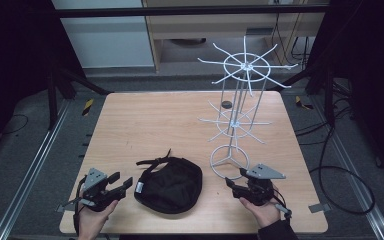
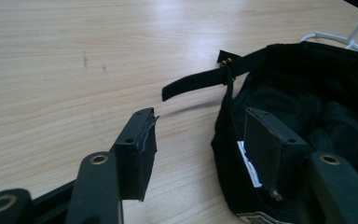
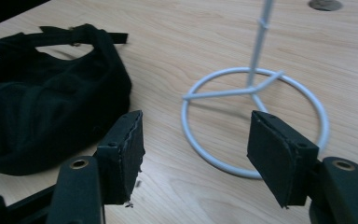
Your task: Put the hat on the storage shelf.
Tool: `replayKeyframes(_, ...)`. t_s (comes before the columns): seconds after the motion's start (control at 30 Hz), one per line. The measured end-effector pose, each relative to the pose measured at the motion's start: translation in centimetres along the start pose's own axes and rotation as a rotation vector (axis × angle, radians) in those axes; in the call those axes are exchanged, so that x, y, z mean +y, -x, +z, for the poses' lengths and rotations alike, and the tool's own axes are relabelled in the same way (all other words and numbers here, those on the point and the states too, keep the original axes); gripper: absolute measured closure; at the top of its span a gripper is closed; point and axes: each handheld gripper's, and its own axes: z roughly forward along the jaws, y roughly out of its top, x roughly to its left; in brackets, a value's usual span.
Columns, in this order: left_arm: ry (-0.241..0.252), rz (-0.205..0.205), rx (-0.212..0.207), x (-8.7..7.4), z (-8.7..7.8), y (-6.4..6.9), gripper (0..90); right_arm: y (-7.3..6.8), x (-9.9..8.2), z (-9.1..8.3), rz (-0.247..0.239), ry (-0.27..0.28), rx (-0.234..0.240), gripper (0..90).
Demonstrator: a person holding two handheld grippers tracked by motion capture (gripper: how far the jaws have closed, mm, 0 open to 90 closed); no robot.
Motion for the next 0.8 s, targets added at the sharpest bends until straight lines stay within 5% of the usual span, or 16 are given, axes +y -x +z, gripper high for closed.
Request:
replayKeyframes(0.53, -0.102, 0.066, 0.005, -0.2, 1.9, 1.7, 46.4, -3.6, 1.5, 3.0, -0.037, -0.022, 0.095, 45.4)
replayKeyframes(0.8, -0.158, 0.06, -0.006, -0.4, 2.8, 1.7, 53.1, -4.7, 2.0, 4.5, -0.033, -0.046, 0.118, 46.2)
